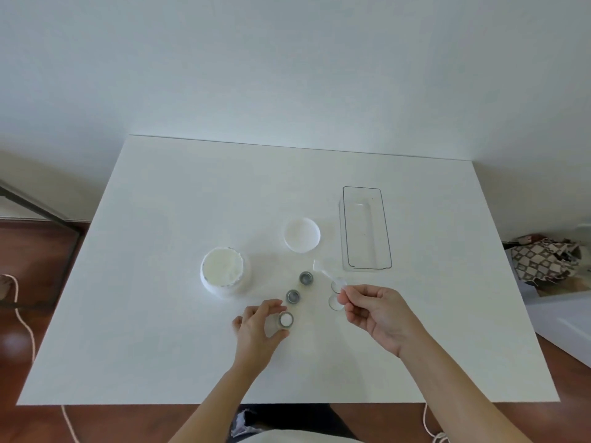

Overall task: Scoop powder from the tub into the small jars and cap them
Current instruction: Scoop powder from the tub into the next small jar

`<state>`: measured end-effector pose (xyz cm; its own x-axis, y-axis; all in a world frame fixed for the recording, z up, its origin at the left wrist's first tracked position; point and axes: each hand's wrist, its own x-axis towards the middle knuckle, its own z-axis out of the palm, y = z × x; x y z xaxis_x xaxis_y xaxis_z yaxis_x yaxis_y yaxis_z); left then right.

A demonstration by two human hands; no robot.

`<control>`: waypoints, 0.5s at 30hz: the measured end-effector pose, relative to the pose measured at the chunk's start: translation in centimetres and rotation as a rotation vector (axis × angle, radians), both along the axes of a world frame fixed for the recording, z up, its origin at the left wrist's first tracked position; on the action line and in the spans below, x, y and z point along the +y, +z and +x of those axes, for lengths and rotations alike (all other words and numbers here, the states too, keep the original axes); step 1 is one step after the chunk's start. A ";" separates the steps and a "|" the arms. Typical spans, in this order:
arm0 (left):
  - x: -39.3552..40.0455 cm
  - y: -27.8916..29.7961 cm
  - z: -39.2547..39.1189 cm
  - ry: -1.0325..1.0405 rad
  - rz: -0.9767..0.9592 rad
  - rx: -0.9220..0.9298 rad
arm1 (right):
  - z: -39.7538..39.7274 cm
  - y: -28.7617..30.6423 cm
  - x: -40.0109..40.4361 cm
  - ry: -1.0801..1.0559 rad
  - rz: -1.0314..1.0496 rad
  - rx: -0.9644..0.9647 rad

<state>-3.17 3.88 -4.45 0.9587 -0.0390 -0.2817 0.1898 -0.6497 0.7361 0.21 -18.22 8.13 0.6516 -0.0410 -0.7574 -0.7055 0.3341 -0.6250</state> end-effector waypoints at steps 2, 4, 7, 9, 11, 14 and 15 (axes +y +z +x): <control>0.4 0.1 0.1 -0.056 0.000 0.006 | 0.1 0.0 0.0 0.008 -0.008 0.010; 0.9 0.2 0.5 -0.119 -0.037 0.008 | 0.1 0.0 0.0 0.025 -0.025 0.017; 1.4 0.4 1.8 -0.108 -0.101 -0.032 | 0.0 0.1 0.0 0.057 -0.052 0.024; 1.4 0.7 3.1 -0.113 -0.091 -0.026 | -0.1 0.1 0.0 0.072 -0.057 0.031; 1.0 0.7 4.4 -0.165 -0.085 0.006 | -0.1 0.2 0.0 0.078 -0.052 0.043; 0.4 0.7 6.1 -0.264 -0.092 0.085 | -0.2 0.3 0.0 0.080 -0.041 0.044; 0.3 0.6 6.5 -0.286 -0.093 0.107 | -0.3 0.3 0.0 0.082 -0.044 0.037</control>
<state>3.38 4.22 -3.83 0.8702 -0.3335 -0.3626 0.0882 -0.6187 0.7806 -0.05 -18.22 8.40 0.6254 -0.0225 -0.7800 -0.7524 0.2477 -0.6104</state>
